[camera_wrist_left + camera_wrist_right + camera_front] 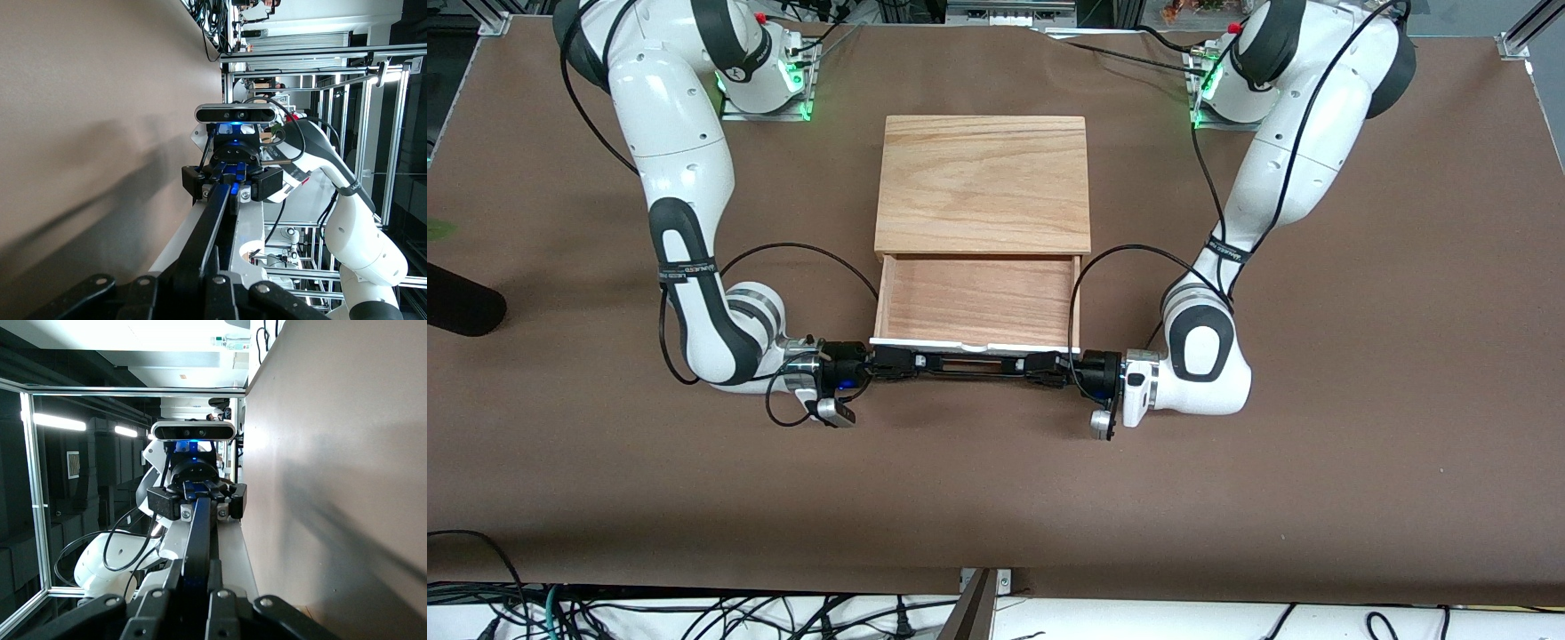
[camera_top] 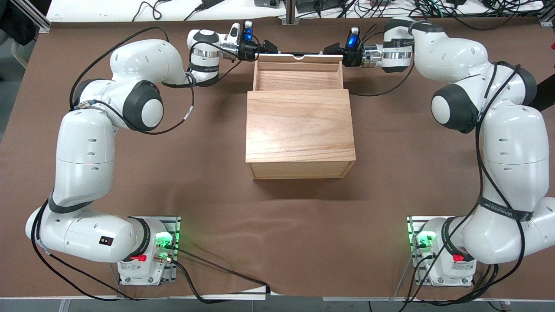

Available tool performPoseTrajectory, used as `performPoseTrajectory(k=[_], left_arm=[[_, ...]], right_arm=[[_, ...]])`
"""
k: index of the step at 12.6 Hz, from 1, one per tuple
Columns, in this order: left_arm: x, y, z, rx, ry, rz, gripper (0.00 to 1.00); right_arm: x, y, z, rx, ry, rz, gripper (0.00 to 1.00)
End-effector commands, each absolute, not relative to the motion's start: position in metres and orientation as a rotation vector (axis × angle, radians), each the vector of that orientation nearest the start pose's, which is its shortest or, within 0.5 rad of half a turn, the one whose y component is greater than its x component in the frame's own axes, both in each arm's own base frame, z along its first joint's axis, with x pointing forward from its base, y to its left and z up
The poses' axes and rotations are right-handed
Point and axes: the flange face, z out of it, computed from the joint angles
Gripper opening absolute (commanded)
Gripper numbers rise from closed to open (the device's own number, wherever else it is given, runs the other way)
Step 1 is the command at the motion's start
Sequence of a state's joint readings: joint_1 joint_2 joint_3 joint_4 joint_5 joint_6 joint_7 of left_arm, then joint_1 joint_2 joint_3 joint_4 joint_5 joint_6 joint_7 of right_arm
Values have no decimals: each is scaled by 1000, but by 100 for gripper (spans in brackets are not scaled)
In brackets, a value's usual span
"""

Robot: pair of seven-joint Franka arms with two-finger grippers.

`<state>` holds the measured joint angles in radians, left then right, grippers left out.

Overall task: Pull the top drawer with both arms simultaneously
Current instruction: 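Pull the handle outward with both grippers, sliding the drawer open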

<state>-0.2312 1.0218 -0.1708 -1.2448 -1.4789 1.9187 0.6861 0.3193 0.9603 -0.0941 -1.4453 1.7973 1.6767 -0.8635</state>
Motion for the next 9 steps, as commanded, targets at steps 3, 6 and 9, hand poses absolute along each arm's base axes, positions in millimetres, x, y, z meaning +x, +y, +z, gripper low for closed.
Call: performPoseTrajectory(k=[3,6,9], left_arm=[[686,-324,186,1689,-115,-59,100],[688,-324,187,1693,-119,-54,100],[694,-309,184,1720,-119,-32,100]], right_arm=[[694,230,148,-1590,27,-68,2],[699,230,150,-1594,41,-65,2],[700,231,152,-1593,39,-63,18]])
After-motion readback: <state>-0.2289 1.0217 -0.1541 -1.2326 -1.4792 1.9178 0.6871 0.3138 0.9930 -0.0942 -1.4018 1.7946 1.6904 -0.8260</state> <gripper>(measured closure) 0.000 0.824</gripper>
